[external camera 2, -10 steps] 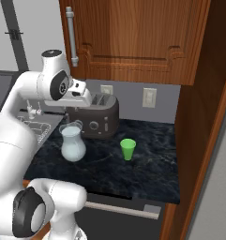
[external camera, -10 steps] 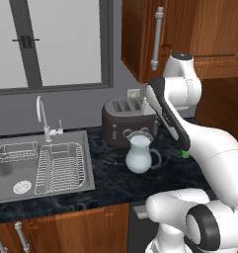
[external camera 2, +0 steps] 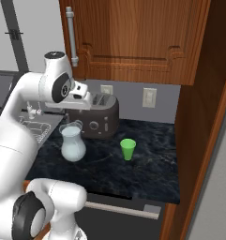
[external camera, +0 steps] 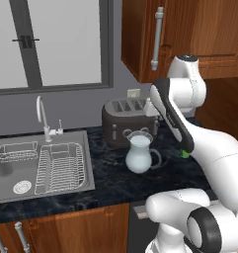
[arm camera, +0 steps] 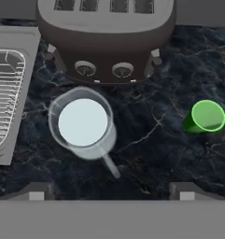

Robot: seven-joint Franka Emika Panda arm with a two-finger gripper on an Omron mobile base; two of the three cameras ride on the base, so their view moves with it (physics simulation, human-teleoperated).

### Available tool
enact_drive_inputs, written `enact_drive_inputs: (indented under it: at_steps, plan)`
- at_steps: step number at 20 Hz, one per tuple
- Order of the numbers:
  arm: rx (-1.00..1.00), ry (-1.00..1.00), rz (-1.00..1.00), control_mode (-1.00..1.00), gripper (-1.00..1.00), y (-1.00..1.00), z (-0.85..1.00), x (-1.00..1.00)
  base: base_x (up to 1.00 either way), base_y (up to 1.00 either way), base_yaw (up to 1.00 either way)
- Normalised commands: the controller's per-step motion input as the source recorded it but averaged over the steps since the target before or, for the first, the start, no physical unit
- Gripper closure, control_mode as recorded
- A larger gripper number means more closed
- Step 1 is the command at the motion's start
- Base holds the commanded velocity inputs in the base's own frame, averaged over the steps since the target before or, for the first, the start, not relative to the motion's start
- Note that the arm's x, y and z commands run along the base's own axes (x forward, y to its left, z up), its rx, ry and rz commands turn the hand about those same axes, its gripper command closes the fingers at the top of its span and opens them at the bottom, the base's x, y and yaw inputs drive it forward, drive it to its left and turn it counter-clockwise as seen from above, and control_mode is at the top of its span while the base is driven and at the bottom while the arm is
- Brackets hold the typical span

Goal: Place the pitcher and cup on the dining counter for serving.

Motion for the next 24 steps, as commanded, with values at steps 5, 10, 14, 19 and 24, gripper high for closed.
enact_drive_inputs:
  at_steps: [5, 10, 14, 19, 24]
  plan:
    - [-0.02, 0.0, 0.08, -1.0, -1.0, 0.0, -0.56, -0.2, 0.0, 0.0, 0.0]
    - [0.0, 0.0, 0.23, -1.0, -1.0, 0.0, -0.69, -0.22, 0.0, 0.0, 0.0]
    - [0.0, 0.04, 0.22, -1.0, -1.0, 0.0, -0.67, -0.16, 0.0, 0.0, 0.0]
    - [0.0, 0.02, 0.22, -1.0, -1.0, 0.0, -0.57, -0.01, 0.0, 0.0, 0.0]
    - [-0.01, 0.0, 0.07, -1.0, -1.0, 0.0, -0.31, 0.17, 0.0, 0.0, 0.0]
